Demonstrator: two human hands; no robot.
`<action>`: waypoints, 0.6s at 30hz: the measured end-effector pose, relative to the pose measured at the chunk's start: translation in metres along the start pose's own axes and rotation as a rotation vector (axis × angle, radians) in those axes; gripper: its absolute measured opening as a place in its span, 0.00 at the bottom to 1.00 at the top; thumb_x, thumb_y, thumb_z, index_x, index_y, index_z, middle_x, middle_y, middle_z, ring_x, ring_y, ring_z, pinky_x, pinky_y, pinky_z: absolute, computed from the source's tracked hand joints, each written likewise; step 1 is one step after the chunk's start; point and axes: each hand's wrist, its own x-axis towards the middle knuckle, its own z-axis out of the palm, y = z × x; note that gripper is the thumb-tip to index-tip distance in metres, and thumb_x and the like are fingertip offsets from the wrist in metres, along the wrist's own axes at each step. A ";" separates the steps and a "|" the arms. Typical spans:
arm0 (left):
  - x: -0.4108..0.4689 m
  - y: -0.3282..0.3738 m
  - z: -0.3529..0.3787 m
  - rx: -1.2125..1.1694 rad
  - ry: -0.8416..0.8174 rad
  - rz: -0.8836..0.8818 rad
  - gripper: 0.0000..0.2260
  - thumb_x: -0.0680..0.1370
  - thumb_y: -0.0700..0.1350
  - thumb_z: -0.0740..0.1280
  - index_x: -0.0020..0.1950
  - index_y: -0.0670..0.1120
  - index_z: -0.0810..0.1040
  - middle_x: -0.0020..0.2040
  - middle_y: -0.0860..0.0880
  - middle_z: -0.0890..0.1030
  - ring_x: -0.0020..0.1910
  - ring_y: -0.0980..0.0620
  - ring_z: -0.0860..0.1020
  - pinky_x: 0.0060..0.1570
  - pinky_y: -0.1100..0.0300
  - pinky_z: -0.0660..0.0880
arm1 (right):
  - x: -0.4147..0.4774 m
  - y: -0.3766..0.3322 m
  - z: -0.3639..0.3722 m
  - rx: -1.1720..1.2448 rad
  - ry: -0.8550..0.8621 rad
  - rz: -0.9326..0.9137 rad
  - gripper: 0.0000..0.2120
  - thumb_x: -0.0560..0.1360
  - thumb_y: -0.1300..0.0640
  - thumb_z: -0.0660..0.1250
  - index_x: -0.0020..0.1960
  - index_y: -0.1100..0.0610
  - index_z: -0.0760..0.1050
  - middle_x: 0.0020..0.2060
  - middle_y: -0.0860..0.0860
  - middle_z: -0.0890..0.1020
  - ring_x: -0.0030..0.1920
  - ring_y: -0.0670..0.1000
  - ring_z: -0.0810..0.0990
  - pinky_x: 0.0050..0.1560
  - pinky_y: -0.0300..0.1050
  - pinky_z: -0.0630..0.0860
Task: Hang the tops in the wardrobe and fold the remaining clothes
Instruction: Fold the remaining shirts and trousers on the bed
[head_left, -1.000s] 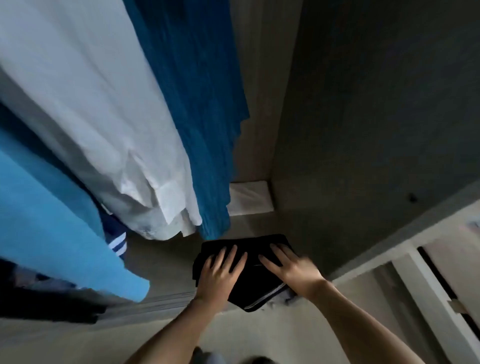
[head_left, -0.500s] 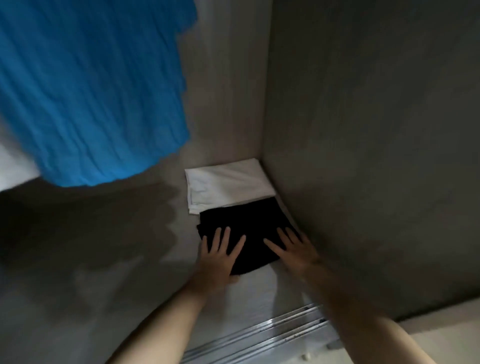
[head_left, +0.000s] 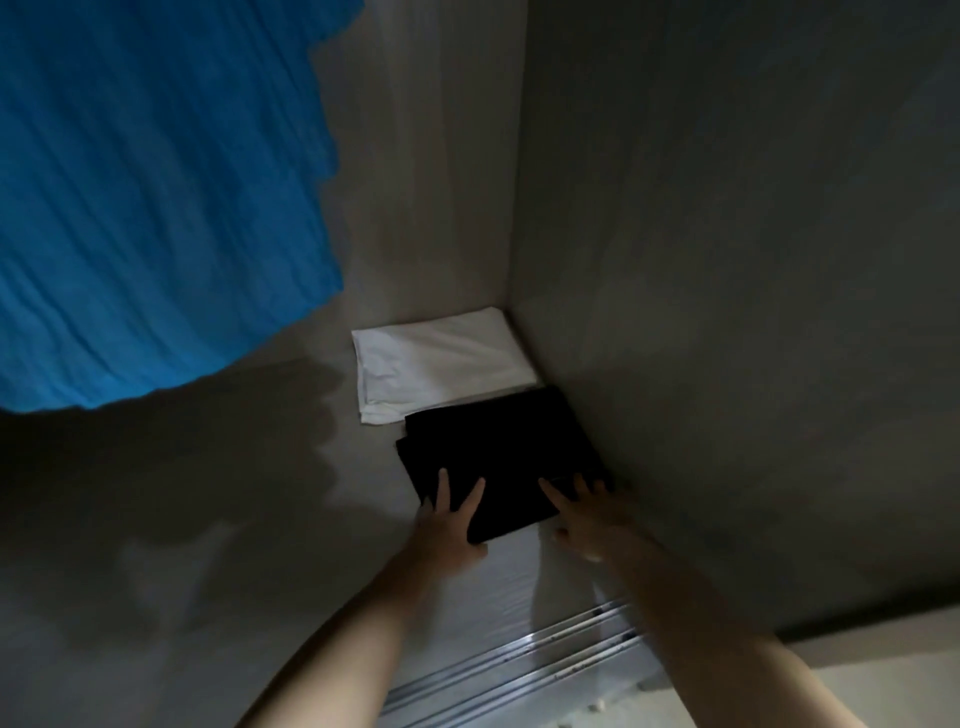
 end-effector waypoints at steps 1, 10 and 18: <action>0.002 0.003 -0.005 -0.038 -0.004 -0.013 0.39 0.76 0.52 0.64 0.77 0.53 0.40 0.76 0.39 0.37 0.74 0.35 0.51 0.71 0.53 0.56 | -0.002 0.001 -0.003 0.016 0.007 0.000 0.33 0.80 0.45 0.54 0.76 0.45 0.38 0.76 0.59 0.48 0.74 0.63 0.53 0.70 0.59 0.55; -0.086 0.051 -0.076 0.148 0.042 -0.099 0.28 0.79 0.55 0.57 0.77 0.58 0.50 0.78 0.43 0.44 0.74 0.37 0.53 0.70 0.46 0.55 | -0.101 0.009 -0.082 0.112 -0.003 -0.079 0.33 0.79 0.53 0.57 0.77 0.45 0.42 0.76 0.58 0.46 0.75 0.59 0.51 0.68 0.55 0.58; -0.245 0.153 -0.214 0.097 0.050 0.033 0.27 0.80 0.51 0.57 0.77 0.51 0.52 0.78 0.43 0.49 0.74 0.42 0.56 0.69 0.55 0.57 | -0.279 0.037 -0.222 0.150 0.043 -0.063 0.27 0.80 0.55 0.54 0.77 0.54 0.48 0.75 0.56 0.55 0.75 0.55 0.52 0.71 0.52 0.55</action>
